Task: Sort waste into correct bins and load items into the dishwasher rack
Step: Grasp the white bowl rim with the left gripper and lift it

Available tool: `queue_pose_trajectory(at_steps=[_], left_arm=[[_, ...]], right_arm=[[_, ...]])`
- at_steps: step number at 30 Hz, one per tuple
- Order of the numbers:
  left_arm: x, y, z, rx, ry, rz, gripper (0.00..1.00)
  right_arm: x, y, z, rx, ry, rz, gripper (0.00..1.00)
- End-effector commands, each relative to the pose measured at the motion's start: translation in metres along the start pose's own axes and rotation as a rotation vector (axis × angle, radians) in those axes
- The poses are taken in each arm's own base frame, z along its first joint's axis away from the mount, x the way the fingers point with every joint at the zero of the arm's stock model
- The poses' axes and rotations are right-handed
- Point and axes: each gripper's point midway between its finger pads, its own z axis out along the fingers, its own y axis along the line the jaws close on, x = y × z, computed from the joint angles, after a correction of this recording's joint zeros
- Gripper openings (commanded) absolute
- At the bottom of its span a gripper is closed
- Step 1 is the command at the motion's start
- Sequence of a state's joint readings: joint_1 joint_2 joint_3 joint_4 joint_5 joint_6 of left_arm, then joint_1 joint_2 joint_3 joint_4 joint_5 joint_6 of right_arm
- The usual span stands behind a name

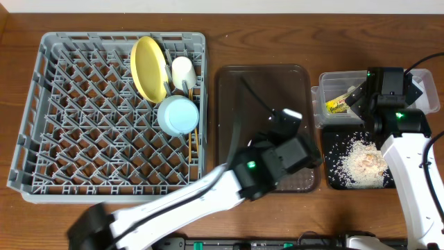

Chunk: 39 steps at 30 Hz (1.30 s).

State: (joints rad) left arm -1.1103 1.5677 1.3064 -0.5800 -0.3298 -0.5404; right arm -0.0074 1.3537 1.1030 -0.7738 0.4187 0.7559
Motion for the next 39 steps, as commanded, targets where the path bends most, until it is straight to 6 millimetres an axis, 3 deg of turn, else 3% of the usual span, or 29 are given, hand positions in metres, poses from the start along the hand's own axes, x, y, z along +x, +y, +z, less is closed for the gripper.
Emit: queue_pose_trajectory(at_steps=[1, 3, 6, 9, 19, 25, 39], left_arm=[[0.016, -0.035, -0.013, 0.209, 0.11, -0.001, 0.5], [0.025, -0.036, -0.008, 0.212, 0.141, 0.005, 0.5], [0.04, -0.032, 0.004, 0.186, 0.18, 0.02, 0.64], [0.053, -0.031, 0.018, 0.159, 0.217, 0.035, 0.63], [0.086, -0.034, 0.072, 0.102, 0.295, 0.062, 0.45], [0.095, -0.036, 0.087, 0.093, 0.307, 0.066, 0.36], [0.114, -0.027, 0.116, 0.024, 0.332, 0.088, 0.31]], right_arm=[[-0.002, -0.003, 0.001, 0.012, -0.006, -0.006, 0.99], [-0.002, -0.003, 0.001, 0.012, -0.006, -0.006, 0.99], [-0.002, -0.003, 0.001, 0.012, -0.006, -0.006, 0.99], [-0.002, -0.003, 0.001, 0.012, -0.006, -0.006, 0.99], [-0.002, -0.003, 0.001, 0.012, -0.006, -0.006, 0.99], [-0.002, -0.003, 0.001, 0.012, -0.006, -0.006, 0.99], [-0.002, -0.003, 0.001, 0.012, -0.006, -0.006, 0.99]])
